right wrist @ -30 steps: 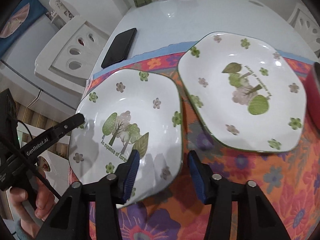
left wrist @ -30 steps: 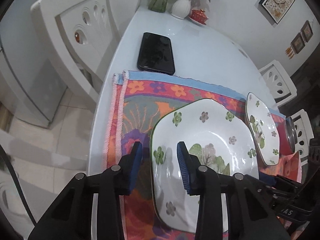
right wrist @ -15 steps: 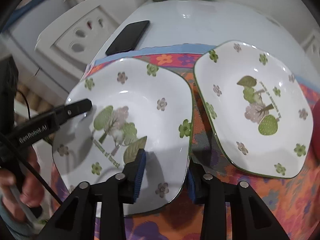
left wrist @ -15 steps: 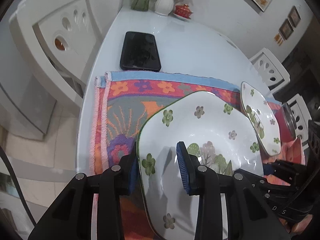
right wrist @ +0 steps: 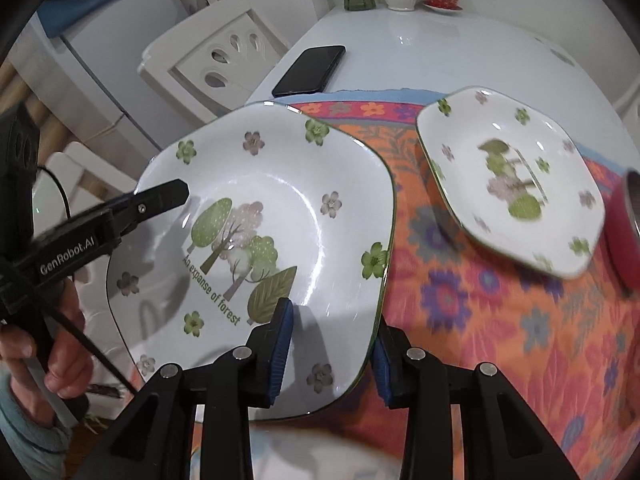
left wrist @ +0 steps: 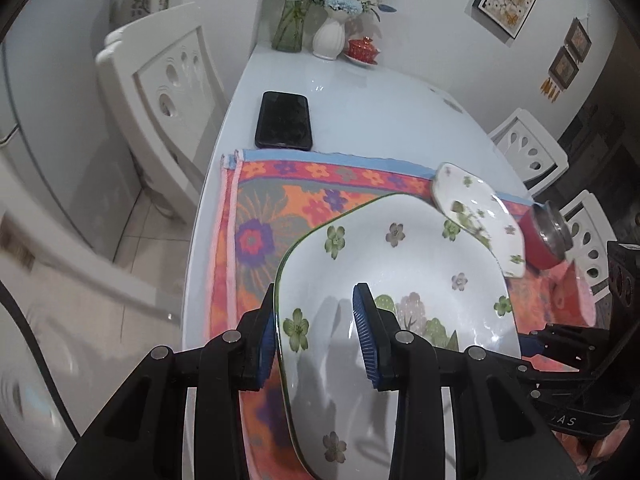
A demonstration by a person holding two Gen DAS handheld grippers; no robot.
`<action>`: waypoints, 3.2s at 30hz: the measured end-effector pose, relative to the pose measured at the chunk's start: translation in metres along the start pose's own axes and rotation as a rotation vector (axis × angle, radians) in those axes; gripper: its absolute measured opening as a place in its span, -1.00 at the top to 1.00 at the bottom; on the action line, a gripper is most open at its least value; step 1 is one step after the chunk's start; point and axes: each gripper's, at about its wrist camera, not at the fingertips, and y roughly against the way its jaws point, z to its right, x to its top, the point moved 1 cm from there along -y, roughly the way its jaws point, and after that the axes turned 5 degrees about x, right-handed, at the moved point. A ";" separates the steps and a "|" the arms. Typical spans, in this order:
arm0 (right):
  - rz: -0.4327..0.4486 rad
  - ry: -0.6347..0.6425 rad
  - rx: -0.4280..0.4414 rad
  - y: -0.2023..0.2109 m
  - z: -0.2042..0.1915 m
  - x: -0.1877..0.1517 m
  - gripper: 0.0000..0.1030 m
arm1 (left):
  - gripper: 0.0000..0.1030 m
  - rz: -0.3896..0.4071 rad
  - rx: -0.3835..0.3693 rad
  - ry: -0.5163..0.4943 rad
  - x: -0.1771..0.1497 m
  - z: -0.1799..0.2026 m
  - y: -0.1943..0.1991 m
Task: Organize plates and bowls
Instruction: 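Carry the hexagonal plate onto the Sunflower plate and open the grippers, then move to the second hexagonal forest plate and grasp its rim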
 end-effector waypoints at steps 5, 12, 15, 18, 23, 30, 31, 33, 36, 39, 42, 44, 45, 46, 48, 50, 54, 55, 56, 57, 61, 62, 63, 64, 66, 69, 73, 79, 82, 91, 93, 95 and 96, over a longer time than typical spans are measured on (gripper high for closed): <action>0.002 -0.012 0.004 0.032 -0.002 -0.031 0.31 | 0.38 -0.017 0.010 0.009 -0.035 0.024 0.027; -0.029 -0.022 -0.017 0.070 0.016 -0.089 0.31 | 0.38 -0.066 0.003 0.030 -0.091 0.065 0.049; -0.048 -0.026 -0.029 0.079 0.025 -0.109 0.31 | 0.38 -0.093 0.004 0.039 -0.114 0.078 0.052; -0.073 -0.018 -0.042 0.083 0.031 -0.129 0.31 | 0.38 -0.117 0.010 0.056 -0.133 0.086 0.052; -0.109 0.008 -0.062 0.080 0.033 -0.149 0.31 | 0.38 -0.143 0.024 0.079 -0.154 0.090 0.050; -0.129 0.039 -0.099 0.072 0.033 -0.159 0.31 | 0.38 -0.165 0.034 0.092 -0.165 0.091 0.041; -0.130 0.042 -0.106 0.071 0.033 -0.159 0.31 | 0.38 -0.169 0.032 0.093 -0.166 0.091 0.040; -0.136 0.036 -0.118 0.069 0.034 -0.159 0.31 | 0.38 -0.178 0.031 0.094 -0.167 0.091 0.037; -0.155 0.019 -0.132 0.063 0.037 -0.161 0.31 | 0.38 -0.184 0.030 0.094 -0.169 0.092 0.035; -0.168 0.005 -0.139 0.056 0.038 -0.165 0.31 | 0.38 -0.185 0.026 0.090 -0.167 0.092 0.034; -0.172 -0.010 -0.133 0.053 0.039 -0.166 0.31 | 0.38 -0.187 0.020 0.085 -0.165 0.090 0.034; -0.172 -0.011 -0.138 0.051 0.038 -0.166 0.31 | 0.32 -0.195 0.005 0.095 -0.161 0.086 0.035; -0.170 -0.010 -0.140 0.051 0.037 -0.166 0.31 | 0.32 -0.196 0.002 0.106 -0.160 0.083 0.037; -0.166 -0.009 -0.144 0.052 0.037 -0.165 0.31 | 0.32 -0.187 0.004 0.112 -0.158 0.080 0.040; -0.159 -0.015 -0.138 0.055 0.038 -0.163 0.31 | 0.30 -0.158 0.003 0.111 -0.154 0.074 0.050; -0.140 -0.024 -0.125 0.062 0.040 -0.159 0.31 | 0.26 -0.134 0.022 0.109 -0.147 0.068 0.060; -0.090 -0.042 -0.115 0.082 0.044 -0.146 0.31 | 0.26 -0.081 0.019 0.123 -0.129 0.056 0.078; -0.078 -0.045 -0.117 0.086 0.043 -0.143 0.31 | 0.26 -0.067 0.016 0.126 -0.124 0.054 0.082; -0.069 -0.047 -0.116 0.088 0.043 -0.140 0.31 | 0.26 -0.057 0.016 0.125 -0.119 0.053 0.084; -0.059 -0.051 -0.117 0.092 0.043 -0.136 0.31 | 0.26 -0.046 0.014 0.120 -0.114 0.053 0.087; -0.014 -0.061 -0.113 0.107 0.038 -0.125 0.31 | 0.26 -0.013 0.003 0.083 -0.098 0.060 0.096; -0.002 -0.061 -0.114 0.111 0.036 -0.122 0.31 | 0.26 -0.005 -0.002 0.072 -0.094 0.062 0.098; 0.013 -0.060 -0.114 0.116 0.034 -0.119 0.31 | 0.26 0.004 -0.010 0.060 -0.090 0.066 0.100; 0.032 -0.059 -0.113 0.122 0.031 -0.115 0.31 | 0.26 0.012 -0.016 0.049 -0.086 0.069 0.102; 0.064 -0.053 -0.114 0.132 0.026 -0.108 0.31 | 0.26 0.033 -0.031 0.027 -0.075 0.076 0.107; 0.123 -0.046 -0.130 0.149 0.019 -0.092 0.31 | 0.26 0.073 -0.047 -0.010 -0.056 0.087 0.113; 0.207 -0.064 -0.145 0.171 0.023 -0.068 -0.03 | 0.17 0.129 -0.071 -0.047 -0.025 0.097 0.119; 0.286 -0.191 -0.149 0.179 0.056 -0.026 -0.11 | 0.16 0.126 -0.102 -0.080 0.026 0.107 0.091; 0.297 -0.292 -0.172 0.169 0.082 -0.008 -0.11 | 0.16 0.080 -0.120 -0.061 0.046 0.109 0.057; 0.147 -0.404 -0.266 0.077 0.154 0.020 0.02 | 0.16 -0.096 -0.115 -0.070 0.060 0.125 -0.060; 0.115 -0.433 -0.255 0.059 0.169 0.021 0.04 | 0.16 -0.132 -0.118 -0.075 0.059 0.129 -0.081; 0.095 -0.443 -0.257 0.047 0.178 0.021 0.06 | 0.18 -0.161 -0.122 -0.074 0.058 0.130 -0.097; 0.085 -0.448 -0.249 0.040 0.183 0.023 0.07 | 0.18 -0.173 -0.125 -0.072 0.058 0.131 -0.104</action>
